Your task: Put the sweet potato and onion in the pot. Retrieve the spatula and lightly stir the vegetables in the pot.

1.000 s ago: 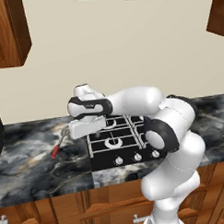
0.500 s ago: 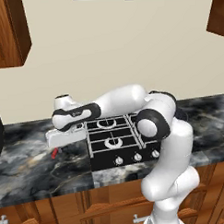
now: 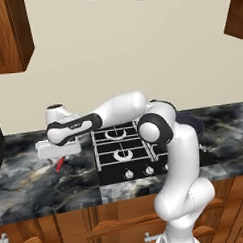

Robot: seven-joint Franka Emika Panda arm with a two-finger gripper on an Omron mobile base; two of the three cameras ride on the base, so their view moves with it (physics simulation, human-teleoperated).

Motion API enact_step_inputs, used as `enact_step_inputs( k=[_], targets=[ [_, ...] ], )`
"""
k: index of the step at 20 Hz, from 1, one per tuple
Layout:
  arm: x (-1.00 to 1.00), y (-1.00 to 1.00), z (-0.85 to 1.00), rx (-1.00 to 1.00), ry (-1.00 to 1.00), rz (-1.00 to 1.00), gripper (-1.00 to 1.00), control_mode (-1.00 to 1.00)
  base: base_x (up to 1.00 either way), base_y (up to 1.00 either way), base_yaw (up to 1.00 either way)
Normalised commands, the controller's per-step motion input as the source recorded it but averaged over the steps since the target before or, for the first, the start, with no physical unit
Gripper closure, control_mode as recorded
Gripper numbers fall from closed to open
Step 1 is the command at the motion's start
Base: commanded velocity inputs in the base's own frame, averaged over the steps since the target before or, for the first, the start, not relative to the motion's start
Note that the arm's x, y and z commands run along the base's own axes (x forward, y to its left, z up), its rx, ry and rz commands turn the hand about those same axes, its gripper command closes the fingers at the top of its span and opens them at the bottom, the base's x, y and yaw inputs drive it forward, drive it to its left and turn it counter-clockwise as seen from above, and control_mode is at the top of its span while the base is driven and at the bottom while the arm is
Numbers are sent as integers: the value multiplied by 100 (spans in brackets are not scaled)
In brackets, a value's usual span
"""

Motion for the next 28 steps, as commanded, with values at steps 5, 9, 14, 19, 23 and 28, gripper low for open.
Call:
enact_step_inputs(
  k=[5,9,14,19,23,28],
  targets=[
    [56,-3,-12,0,0,-1,-100,-100,0,0,0],
    [48,0,-12,0,0,0,-100,-100,0,0,0],
    [0,0,-6,0,0,0,-100,-100,0,0,0],
    [0,0,-11,0,0,0,-100,-100,0,0,0],
    [0,0,-21,0,-1,0,-100,-100,0,0,0],
    [-1,0,-6,0,0,0,-100,-100,0,0,0]
  ],
)
